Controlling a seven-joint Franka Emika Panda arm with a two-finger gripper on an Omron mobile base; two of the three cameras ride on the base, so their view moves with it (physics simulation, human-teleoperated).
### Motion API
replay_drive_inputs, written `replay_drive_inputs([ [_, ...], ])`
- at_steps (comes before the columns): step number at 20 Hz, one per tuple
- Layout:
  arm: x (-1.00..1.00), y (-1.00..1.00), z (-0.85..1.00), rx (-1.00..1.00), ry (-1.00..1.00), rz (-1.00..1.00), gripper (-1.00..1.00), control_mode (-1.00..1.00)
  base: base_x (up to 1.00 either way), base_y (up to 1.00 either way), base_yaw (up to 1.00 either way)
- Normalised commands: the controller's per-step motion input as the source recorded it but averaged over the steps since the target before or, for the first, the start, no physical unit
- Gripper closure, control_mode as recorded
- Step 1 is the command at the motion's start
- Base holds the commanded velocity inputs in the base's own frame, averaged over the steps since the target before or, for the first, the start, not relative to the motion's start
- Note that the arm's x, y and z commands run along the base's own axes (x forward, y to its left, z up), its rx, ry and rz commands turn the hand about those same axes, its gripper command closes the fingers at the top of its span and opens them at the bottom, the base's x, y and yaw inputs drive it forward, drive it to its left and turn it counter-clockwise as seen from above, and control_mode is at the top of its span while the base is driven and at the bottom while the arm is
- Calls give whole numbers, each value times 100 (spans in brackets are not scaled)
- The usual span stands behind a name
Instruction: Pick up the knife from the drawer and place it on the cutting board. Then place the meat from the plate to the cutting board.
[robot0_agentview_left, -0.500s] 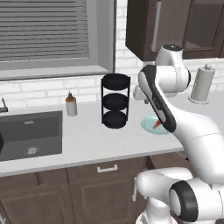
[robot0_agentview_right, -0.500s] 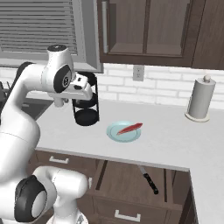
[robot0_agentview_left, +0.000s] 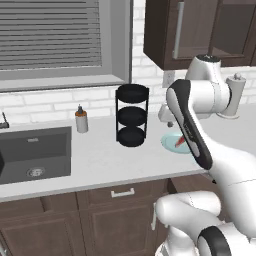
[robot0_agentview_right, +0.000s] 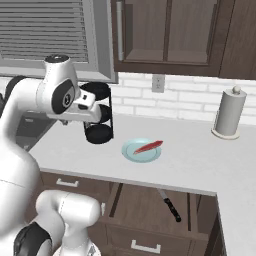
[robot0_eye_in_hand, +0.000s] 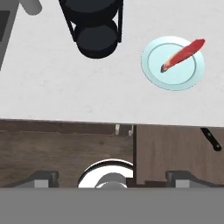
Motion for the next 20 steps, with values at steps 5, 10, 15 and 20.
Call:
replay_drive_inputs([
  [5, -69, -2, -25, 0, 0, -2, -100, -100, 0, 0, 0],
  [10, -30, 0, -27, 0, 0, -5, -100, -100, 0, 0, 0],
  [15, -23, 0, -15, 0, 0, -7, -100, -100, 0, 0, 0],
  [20, 0, 0, 0, 0, 0, 0, -100, 100, -2, 22, -23],
])
